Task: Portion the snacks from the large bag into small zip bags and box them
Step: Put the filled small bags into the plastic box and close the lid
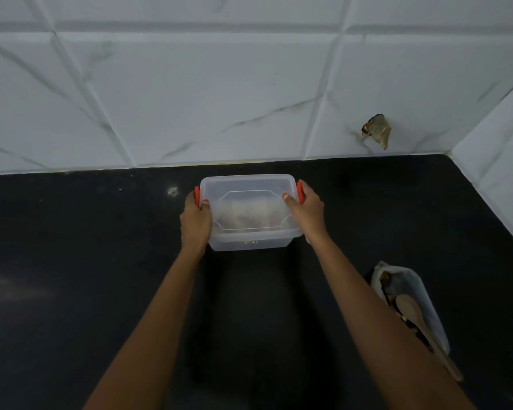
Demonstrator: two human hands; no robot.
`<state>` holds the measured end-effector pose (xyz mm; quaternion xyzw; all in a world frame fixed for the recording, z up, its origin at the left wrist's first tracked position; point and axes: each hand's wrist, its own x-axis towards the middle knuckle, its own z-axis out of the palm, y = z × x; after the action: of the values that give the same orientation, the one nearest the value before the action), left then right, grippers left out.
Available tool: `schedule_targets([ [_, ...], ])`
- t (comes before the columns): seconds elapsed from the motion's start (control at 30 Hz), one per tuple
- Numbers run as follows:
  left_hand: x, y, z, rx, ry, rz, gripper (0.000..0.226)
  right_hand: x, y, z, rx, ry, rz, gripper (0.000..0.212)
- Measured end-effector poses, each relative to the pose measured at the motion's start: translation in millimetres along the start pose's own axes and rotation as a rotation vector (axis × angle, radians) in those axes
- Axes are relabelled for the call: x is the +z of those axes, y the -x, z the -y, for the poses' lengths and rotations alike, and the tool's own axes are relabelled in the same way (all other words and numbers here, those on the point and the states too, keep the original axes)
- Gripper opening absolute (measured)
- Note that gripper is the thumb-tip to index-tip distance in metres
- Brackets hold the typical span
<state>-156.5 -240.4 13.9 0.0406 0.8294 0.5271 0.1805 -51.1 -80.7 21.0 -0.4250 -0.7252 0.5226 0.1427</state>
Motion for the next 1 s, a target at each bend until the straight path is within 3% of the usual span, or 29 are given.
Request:
schedule_targets([
  [0.2, -3, 6, -13, 0.088, -0.081, -0.112, 0.056, -7, 3, 3, -0.007, 0.042, -0.014, 0.058],
  [0.5, 18, 70, -32, 0.352, -0.184, -0.093, 0.035, -51, 45, -5, -0.099, 0.114, -0.094, 0.044],
  [0.77, 76, 149, -23, 0.440, -0.255, 0.137, 0.041, -108, 100, -51, -0.062, 0.098, -0.133, 0.034],
  [1.0, 145, 206, 4, 0.419, -0.301, 0.471, 0.053, -166, 144, -117, 0.060, 0.204, -0.229, 0.022],
])
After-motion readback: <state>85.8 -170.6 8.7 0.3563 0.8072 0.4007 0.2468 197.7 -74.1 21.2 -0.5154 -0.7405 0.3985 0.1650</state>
